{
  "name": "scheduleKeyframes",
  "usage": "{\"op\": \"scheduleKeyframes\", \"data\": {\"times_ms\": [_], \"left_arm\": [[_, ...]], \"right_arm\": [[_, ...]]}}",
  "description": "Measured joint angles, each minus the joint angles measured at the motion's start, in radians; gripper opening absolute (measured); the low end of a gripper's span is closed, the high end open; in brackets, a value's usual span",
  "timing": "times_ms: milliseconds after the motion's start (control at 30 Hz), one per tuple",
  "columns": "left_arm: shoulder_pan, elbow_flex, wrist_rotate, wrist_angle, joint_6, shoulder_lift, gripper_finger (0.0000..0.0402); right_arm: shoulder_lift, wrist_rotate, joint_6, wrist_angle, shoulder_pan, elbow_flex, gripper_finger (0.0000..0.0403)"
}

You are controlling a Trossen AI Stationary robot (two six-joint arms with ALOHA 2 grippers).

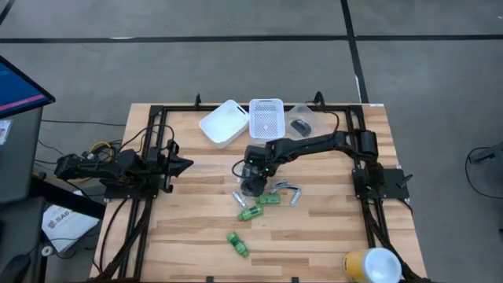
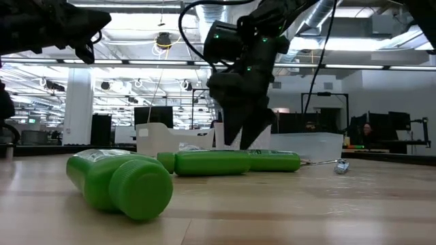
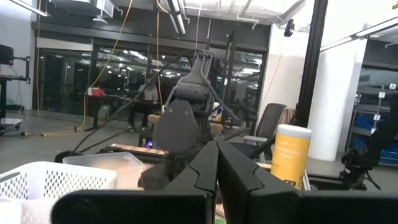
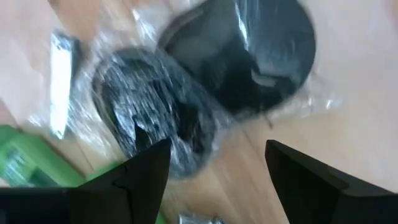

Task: Pick & Place Travel size toiletries
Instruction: Put the black hairbrush into the transparent bin

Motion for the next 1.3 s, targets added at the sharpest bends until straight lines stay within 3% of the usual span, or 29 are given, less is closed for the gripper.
{"op": "scheduleKeyframes", "data": {"times_ms": [433, 567, 733, 867, 1033, 1300], "left_arm": [[0.0, 0.0, 0.0, 0.003, 0.0, 0.023, 0.0002], [0.0, 0.0, 0.0, 0.008, 0.0, 0.023, 0.0002], [0.0, 0.0, 0.0, 0.008, 0.0, 0.023, 0.0002], [0.0, 0.0, 0.0, 0.009, 0.0, 0.023, 0.0002], [0.0, 0.0, 0.0, 0.012, 0.0, 0.023, 0.0002], [0.0, 0.0, 0.0, 0.018, 0.0, 0.023, 0.0002]], "right_arm": [[0.044, -0.036, -0.025, 0.056, 0.016, -0.002, 0.0246], [0.044, -0.089, -0.048, 0.056, 0.014, -0.002, 0.0189], [0.044, -0.088, -0.059, 0.062, 0.014, -0.002, 0.0094], [0.044, -0.088, -0.067, 0.062, 0.012, -0.002, 0.0045], [0.044, -0.086, -0.088, 0.064, 0.012, -0.002, 0.0006], [0.03, -0.086, -0.088, 0.058, 0.005, -0.002, 0.0001]]}}
